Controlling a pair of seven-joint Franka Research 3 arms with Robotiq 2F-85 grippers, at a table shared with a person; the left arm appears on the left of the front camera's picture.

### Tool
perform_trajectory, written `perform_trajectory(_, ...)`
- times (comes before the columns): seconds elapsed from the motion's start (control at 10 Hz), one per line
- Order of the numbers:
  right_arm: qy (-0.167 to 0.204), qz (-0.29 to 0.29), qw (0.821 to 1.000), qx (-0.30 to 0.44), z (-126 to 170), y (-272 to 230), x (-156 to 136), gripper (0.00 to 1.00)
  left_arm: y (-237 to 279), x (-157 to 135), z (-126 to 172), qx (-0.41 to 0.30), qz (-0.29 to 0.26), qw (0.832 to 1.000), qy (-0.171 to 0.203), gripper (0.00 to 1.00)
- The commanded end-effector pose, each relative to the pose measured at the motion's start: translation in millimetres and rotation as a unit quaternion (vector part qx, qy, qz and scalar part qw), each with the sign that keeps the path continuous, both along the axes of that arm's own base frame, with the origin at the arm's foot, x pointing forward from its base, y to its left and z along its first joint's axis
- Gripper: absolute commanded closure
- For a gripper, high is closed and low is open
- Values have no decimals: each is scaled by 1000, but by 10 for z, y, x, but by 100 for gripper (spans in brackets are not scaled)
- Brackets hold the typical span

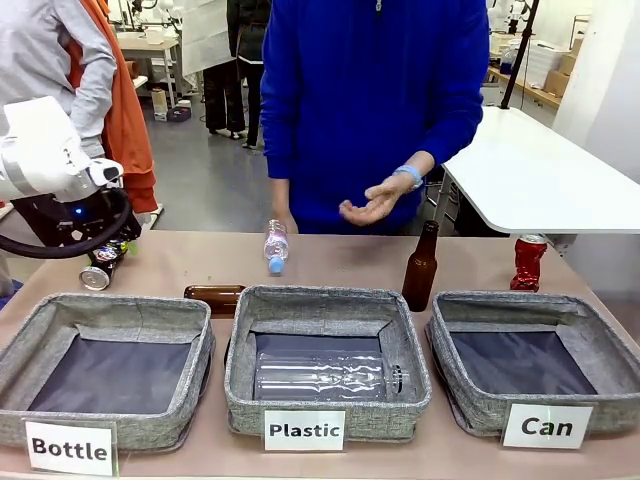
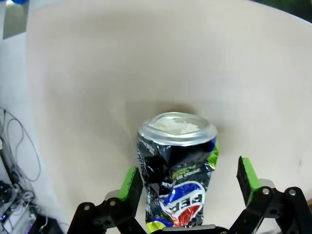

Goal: Sort the can waste into the basket.
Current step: Pick up the can waste from the table and place it in the right Fabric basket.

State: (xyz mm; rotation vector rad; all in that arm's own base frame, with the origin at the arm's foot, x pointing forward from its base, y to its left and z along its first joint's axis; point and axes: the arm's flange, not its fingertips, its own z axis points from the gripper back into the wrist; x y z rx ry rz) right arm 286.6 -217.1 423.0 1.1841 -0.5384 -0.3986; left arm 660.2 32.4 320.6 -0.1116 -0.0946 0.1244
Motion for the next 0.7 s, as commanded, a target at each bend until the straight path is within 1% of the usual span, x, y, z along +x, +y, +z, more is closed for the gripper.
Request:
perform_trajectory(0.0,-8,0,1000,4,30,-17,21,0,-50,76,-9,20,16,1000,13,0)
perform_trajectory(0.3,-8,0,1000,4,30,-17,21,0,-60,100,-68,19,10,1000,18,0)
perform_trajectory(0.4,-8,0,1000,4,30,-17,21,0,-58,93,-66,22,13,1000,16,58)
perform_trajectory(0.5,-8,0,1000,4,30,-17,21,0,-42,82,-64,20,14,1000,19,59)
perform_trajectory(0.6,-8,0,1000,4,30,-17,21,0,-25,80,-71,17,13,1000,18,100)
